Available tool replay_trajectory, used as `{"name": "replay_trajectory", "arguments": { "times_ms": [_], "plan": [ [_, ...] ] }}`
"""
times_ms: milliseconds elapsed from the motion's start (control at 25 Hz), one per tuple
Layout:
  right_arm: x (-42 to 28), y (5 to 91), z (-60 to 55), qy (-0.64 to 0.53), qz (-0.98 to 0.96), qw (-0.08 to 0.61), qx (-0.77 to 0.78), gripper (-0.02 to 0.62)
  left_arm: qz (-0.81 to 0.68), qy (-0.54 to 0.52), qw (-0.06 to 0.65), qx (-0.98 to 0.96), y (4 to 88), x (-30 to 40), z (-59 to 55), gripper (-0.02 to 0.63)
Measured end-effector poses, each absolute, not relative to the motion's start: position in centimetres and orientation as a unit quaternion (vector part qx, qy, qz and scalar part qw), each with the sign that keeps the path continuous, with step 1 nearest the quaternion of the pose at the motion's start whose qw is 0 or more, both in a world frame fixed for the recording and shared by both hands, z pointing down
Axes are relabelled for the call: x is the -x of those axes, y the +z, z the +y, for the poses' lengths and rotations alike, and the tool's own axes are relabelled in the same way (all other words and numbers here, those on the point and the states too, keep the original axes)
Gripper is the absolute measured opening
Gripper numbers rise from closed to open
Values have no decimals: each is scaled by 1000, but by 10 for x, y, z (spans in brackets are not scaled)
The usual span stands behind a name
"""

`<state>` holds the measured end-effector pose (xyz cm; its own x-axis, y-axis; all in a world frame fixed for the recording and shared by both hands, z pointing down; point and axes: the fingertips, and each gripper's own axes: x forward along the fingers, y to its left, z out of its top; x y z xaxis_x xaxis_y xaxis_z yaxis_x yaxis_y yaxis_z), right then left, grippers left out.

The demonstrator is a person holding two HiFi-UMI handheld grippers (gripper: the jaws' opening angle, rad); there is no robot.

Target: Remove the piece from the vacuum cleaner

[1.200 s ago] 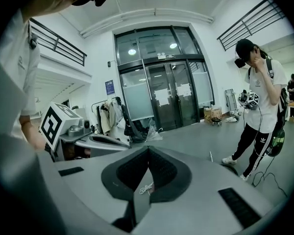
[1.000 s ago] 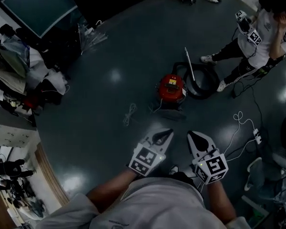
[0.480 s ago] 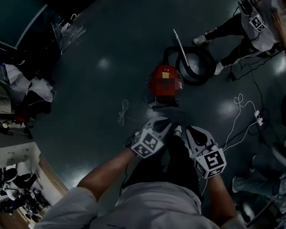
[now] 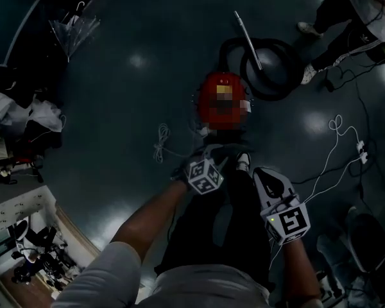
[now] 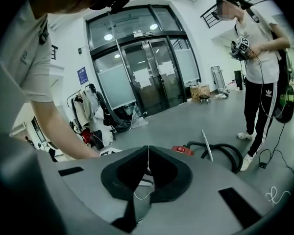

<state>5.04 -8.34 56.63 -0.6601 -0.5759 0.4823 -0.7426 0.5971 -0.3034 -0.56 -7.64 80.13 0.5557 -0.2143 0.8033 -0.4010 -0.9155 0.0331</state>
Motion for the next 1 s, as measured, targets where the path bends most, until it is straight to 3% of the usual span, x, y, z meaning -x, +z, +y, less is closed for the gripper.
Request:
{"name": "replay_trajectory", "arguments": {
  "times_ms": [320,600,840,1000],
  "plan": [
    [-61,652,-110,273,-866,192,-371,17,-85,504,84,-856,944,-7,-78,151],
    [-58,677,-125,278,-870,185,-364,17,-59,531,73,-842,1002,-8,-70,155],
    [-56,685,-128,288,-870,180,-358,17,-53,532,59,-843,1017,-9,-74,49],
    [-58,690,-120,298,-866,187,-356,17,-33,528,56,-847,1015,-11,-64,31]
  ]
}}
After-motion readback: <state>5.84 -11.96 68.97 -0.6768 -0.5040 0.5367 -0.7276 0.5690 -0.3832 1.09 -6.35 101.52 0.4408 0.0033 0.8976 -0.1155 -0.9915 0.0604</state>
